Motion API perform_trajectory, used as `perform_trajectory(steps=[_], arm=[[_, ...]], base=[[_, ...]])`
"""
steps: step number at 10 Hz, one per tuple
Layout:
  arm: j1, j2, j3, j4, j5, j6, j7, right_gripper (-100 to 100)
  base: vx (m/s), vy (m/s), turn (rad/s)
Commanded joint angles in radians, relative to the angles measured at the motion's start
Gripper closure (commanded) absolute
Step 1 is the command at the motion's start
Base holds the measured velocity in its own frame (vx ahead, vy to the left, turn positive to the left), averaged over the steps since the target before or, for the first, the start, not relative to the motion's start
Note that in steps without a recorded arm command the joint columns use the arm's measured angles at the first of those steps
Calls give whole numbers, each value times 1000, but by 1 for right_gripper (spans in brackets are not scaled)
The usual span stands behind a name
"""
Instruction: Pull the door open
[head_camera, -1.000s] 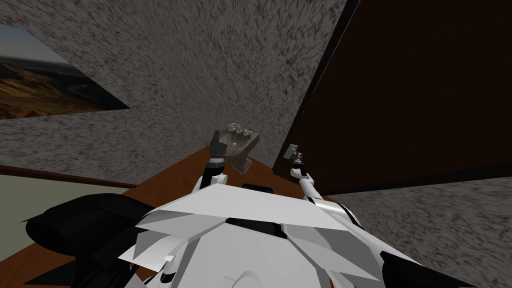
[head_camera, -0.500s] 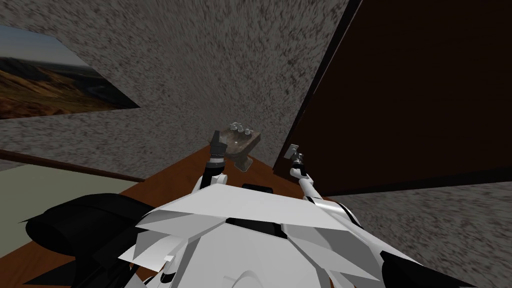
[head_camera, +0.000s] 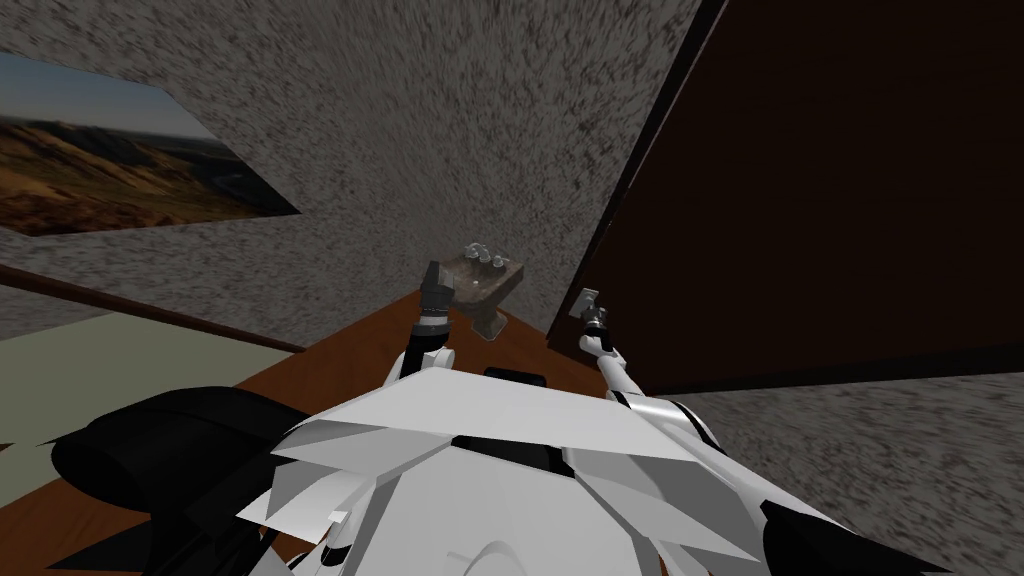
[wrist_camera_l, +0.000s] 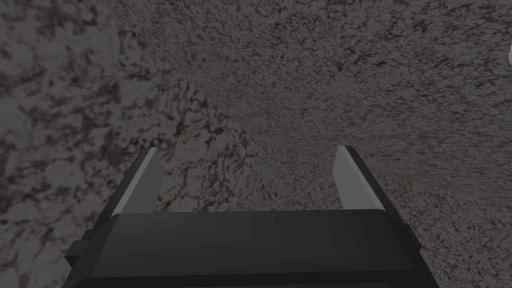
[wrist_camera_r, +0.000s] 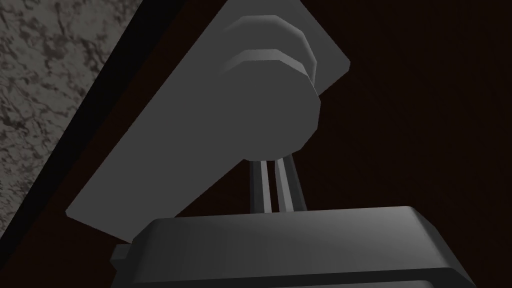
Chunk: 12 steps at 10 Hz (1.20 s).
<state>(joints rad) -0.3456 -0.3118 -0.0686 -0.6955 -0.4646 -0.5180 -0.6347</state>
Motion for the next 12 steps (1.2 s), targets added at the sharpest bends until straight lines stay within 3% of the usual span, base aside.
perform_trajectory(steps=[1,2,12], arm=[[-9,7,3,-24,-26,0,-35,100],[-4,12,1,-6,-44,6,-59,-100],[-15,128,-11,-81,-244,22,-311,-100]], base=[[-35,-4,81],[-75,-29,-2],[-107,-10,17]])
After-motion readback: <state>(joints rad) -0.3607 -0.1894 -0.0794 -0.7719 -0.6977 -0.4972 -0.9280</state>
